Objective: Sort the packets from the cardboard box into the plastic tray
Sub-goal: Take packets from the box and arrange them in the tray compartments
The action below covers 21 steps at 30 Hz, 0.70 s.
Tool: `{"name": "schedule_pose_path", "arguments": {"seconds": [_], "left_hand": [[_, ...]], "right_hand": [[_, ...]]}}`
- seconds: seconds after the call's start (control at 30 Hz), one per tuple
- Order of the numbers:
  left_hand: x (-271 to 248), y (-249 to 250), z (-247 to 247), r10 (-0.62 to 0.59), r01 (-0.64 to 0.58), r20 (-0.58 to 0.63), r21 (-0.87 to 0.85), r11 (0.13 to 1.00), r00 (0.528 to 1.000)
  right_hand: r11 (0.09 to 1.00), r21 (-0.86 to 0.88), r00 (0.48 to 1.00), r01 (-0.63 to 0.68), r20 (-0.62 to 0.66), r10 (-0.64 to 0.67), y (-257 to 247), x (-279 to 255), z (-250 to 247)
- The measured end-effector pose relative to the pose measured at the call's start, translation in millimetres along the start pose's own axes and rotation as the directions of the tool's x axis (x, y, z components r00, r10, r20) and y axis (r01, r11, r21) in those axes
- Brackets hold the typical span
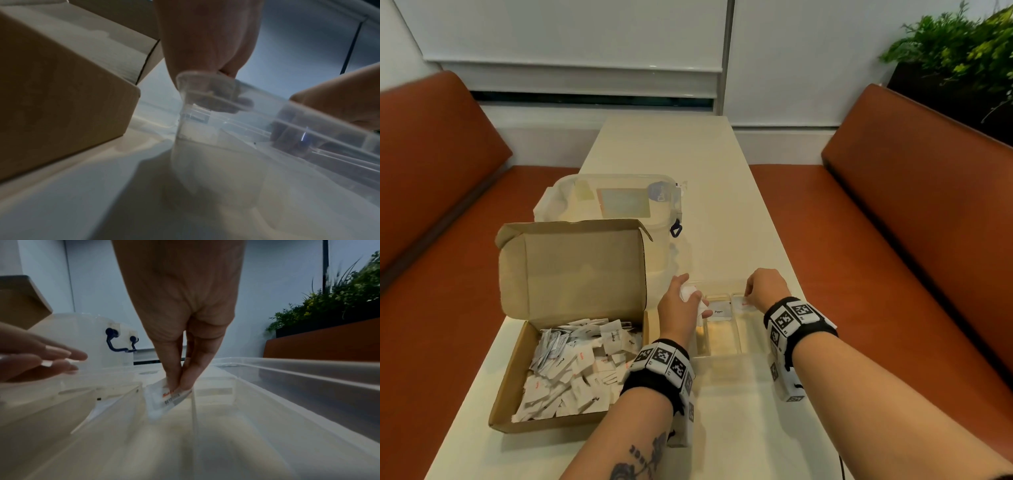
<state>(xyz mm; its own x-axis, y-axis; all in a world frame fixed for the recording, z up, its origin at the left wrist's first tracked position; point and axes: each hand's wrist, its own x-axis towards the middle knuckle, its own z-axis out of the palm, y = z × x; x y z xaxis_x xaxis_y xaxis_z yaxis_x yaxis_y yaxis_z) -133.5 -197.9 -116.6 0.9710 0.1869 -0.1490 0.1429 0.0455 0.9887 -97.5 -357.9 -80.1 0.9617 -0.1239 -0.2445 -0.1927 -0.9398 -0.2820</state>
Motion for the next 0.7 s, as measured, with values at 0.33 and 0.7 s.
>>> {"name": "schedule_pose_path", "arguments": {"seconds": [0.33,0.7], "left_hand": [[1.4,-0.5,-0.3,0.0,-0.001,0.024,0.06,0.998,1.0],[2.2,-0.5,-1.5,-0.018,0.015,0.031,0.094,0.995,0.999]], "right_hand": [[0.975,-0.209,0.996,0.079,-0.018,-0.084,2.8,3.5,11.9],[0.961,-0.238,0.988,0.143,-0.021,-0.152,3.2,2.1,18.3]]}}
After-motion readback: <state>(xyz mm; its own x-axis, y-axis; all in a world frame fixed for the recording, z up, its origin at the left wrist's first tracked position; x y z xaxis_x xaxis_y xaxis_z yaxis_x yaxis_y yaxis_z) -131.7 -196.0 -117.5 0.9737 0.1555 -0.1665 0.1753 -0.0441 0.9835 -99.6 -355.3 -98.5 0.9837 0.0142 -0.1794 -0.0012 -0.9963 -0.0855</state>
